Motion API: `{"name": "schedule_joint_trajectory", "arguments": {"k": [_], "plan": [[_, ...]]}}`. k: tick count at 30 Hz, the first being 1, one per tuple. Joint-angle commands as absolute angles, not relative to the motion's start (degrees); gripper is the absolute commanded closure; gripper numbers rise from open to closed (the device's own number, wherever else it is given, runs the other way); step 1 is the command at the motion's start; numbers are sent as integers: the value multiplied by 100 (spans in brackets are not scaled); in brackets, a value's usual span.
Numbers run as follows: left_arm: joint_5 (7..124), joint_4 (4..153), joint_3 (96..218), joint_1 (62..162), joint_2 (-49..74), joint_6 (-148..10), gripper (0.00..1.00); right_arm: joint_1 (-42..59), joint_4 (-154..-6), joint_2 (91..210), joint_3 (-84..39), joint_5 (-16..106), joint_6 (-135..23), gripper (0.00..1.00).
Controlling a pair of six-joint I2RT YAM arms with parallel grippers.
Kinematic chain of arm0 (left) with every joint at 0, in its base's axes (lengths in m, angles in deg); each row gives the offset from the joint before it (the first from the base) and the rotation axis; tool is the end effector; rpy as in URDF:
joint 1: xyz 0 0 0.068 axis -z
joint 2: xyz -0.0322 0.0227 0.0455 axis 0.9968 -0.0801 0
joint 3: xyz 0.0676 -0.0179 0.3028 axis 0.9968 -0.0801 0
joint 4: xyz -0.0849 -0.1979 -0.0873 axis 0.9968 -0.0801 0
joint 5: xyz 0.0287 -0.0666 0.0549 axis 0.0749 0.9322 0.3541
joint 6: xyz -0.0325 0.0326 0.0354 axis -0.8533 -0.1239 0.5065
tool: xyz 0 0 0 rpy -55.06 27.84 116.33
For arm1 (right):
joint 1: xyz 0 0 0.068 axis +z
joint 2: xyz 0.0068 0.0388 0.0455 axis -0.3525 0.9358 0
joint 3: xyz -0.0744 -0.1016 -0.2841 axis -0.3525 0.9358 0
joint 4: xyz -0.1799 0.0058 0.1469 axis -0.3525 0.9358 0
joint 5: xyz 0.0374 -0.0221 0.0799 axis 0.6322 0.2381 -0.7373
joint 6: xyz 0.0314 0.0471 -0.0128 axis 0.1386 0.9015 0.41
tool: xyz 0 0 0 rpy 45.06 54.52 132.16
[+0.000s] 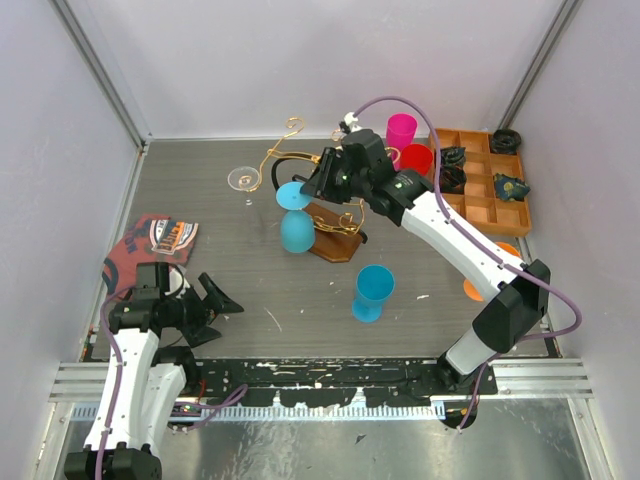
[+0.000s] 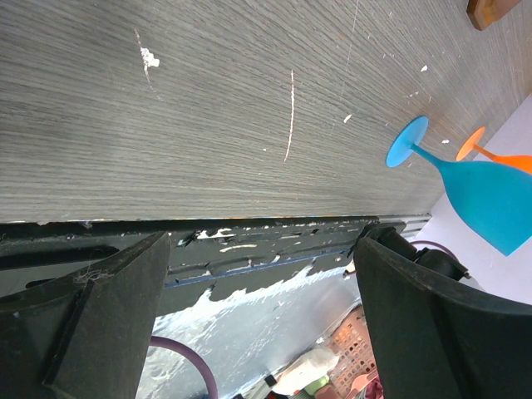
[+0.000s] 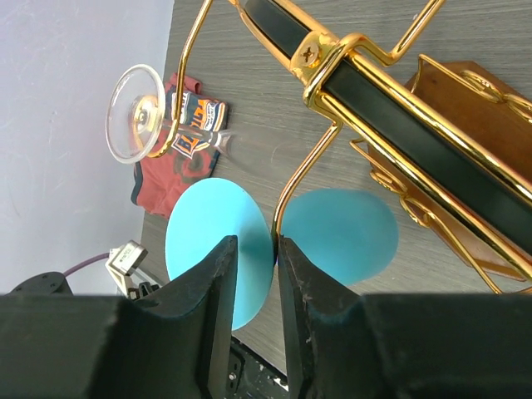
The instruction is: Take the wine glass off the wine glass rack
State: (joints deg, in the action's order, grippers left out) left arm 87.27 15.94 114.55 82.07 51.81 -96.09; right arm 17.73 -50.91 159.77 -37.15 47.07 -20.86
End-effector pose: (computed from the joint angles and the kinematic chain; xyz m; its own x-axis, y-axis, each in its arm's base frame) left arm 0.0375 -0.0187 0.2264 -0.8050 -0.5931 -0.0135 -0.4659 0.6461 -0.6045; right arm 0.2600 0.2110 0.4211 -0.7420 0.2615 -0.6173 -0.2527 0.7437 0.6189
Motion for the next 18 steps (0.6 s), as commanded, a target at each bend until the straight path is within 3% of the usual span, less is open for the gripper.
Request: {"name": "schedule_joint_trajectory", "arguments": {"k": [1, 6, 18], "plan": [[8788, 1614, 11366, 8201, 5187, -9569, 2, 1775, -5599, 15771, -3666, 4446, -2033, 69], [8793, 1616, 11361, 8205, 5177, -9571, 2, 1768, -5657, 15681, -3604, 4371, -2056, 77], [8792, 1595, 11339, 8207, 5195, -9580, 2, 1772, -5642, 15395, -3638, 4418, -2167, 77]]}}
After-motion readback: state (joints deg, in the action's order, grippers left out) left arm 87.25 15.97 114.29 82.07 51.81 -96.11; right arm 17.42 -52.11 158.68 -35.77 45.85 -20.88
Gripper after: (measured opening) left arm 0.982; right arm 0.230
